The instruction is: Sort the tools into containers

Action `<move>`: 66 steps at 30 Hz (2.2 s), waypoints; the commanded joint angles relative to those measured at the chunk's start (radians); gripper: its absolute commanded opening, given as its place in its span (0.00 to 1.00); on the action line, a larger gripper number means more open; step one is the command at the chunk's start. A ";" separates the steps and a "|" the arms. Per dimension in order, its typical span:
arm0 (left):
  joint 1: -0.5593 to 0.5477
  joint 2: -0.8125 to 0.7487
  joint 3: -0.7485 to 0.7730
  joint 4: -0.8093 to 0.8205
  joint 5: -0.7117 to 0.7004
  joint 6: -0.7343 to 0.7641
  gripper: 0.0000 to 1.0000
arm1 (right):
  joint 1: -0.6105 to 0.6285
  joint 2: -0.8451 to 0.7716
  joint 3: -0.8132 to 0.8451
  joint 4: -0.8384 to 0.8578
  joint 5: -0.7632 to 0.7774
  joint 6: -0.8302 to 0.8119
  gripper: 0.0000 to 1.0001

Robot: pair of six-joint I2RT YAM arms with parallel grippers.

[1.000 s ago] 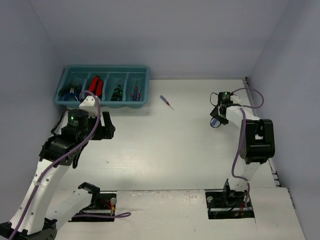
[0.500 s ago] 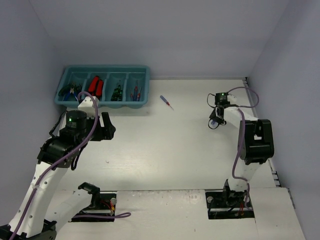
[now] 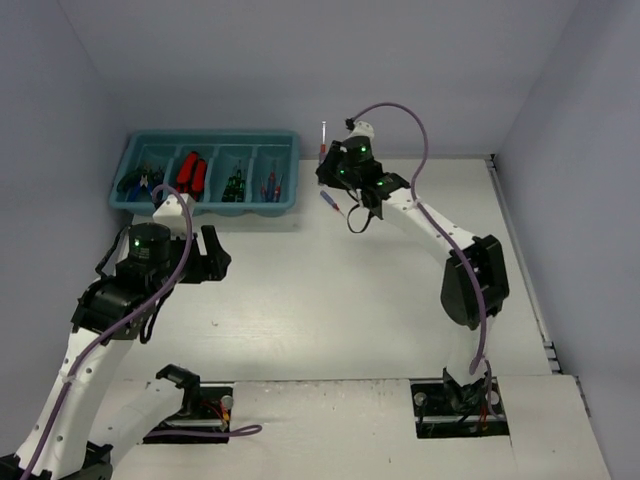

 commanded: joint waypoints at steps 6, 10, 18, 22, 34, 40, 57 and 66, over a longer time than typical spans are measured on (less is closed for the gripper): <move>0.005 -0.056 -0.017 0.024 0.026 -0.042 0.67 | 0.117 0.311 0.323 0.217 -0.063 0.046 0.06; 0.005 -0.073 -0.026 0.021 0.040 -0.059 0.67 | 0.130 0.397 0.387 0.284 -0.093 0.062 0.11; 0.004 -0.085 -0.034 0.012 0.039 -0.058 0.67 | 0.135 0.455 0.456 0.329 -0.084 0.062 0.50; 0.004 -0.081 -0.031 0.012 0.037 -0.053 0.67 | 0.127 0.408 0.435 0.328 -0.070 -0.003 0.63; 0.004 -0.049 -0.031 0.015 0.035 -0.028 0.67 | -0.034 0.147 0.084 0.281 -0.094 -0.215 0.60; 0.004 -0.021 -0.024 0.015 0.047 -0.011 0.67 | -0.094 0.161 0.034 0.176 -0.137 -0.339 0.59; 0.004 0.022 -0.040 0.014 0.076 -0.015 0.67 | -0.105 0.399 0.076 0.136 -0.106 -0.383 0.60; 0.006 0.043 -0.037 0.015 0.064 -0.009 0.67 | -0.103 0.490 0.141 0.117 -0.107 -0.395 0.59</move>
